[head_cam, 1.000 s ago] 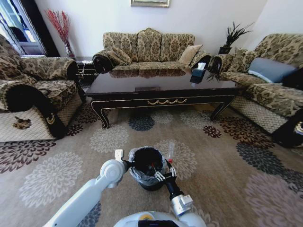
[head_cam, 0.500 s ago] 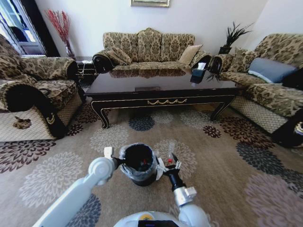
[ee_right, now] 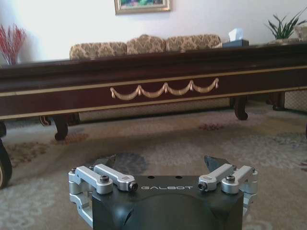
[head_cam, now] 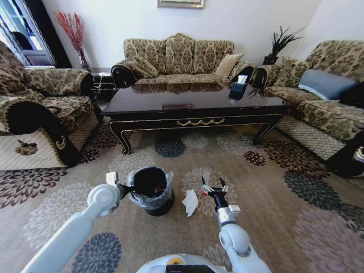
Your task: Move to the front of the table and pick up the trash from the floor, then place it into the trash bin.
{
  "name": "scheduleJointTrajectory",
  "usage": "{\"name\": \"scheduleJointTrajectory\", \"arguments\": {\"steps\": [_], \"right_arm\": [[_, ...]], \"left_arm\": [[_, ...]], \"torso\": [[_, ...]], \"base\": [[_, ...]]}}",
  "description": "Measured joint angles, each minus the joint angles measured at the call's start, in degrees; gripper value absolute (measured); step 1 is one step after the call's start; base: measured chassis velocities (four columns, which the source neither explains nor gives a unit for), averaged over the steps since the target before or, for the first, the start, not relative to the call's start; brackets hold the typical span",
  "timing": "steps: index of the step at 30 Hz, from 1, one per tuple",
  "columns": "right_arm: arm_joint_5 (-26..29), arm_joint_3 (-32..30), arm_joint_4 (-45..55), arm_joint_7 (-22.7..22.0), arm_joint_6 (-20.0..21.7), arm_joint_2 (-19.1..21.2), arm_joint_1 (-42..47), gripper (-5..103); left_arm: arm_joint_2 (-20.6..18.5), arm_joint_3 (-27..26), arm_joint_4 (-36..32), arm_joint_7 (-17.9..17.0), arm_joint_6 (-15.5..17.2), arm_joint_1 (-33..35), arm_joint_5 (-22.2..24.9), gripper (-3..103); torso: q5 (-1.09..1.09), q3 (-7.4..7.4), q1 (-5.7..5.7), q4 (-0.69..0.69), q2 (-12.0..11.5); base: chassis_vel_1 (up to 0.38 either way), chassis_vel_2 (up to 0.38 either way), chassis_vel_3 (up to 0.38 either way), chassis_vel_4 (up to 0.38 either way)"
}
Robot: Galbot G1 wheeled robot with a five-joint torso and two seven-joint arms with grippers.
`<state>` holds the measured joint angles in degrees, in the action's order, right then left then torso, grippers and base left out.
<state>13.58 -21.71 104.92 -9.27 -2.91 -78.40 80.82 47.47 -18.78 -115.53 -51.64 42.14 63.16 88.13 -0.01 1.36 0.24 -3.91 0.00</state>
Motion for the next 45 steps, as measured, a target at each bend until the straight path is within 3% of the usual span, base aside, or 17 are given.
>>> {"name": "scheduleJointTrajectory", "arguments": {"steps": [16,26,45], "right_arm": [[2.1,2.9,-20.2,-1.2,3.6,-0.2,-11.6,100],[5.2,3.4,-30.5,-1.4,4.1,-0.8,-17.5,100],[2.9,3.0,-47.6,0.4,1.7,-3.2,-24.3,100]], "left_arm": [[0.7,-9.9,0.5,2.2,0.0,7.7,-0.2,0],[1.3,-11.0,-1.2,2.1,0.0,10.0,-0.5,0],[0.4,-12.3,-3.2,1.5,0.0,11.3,0.0,0]], "torso": [[0.0,0.0,0.0,0.01,0.0],[0.01,0.0,0.0,0.0,0.0],[0.01,0.0,0.0,0.01,0.0]], "base": [[0.0,0.0,0.0,0.0],[0.0,0.0,0.0,0.0],[0.0,0.0,0.0,0.0]]}}
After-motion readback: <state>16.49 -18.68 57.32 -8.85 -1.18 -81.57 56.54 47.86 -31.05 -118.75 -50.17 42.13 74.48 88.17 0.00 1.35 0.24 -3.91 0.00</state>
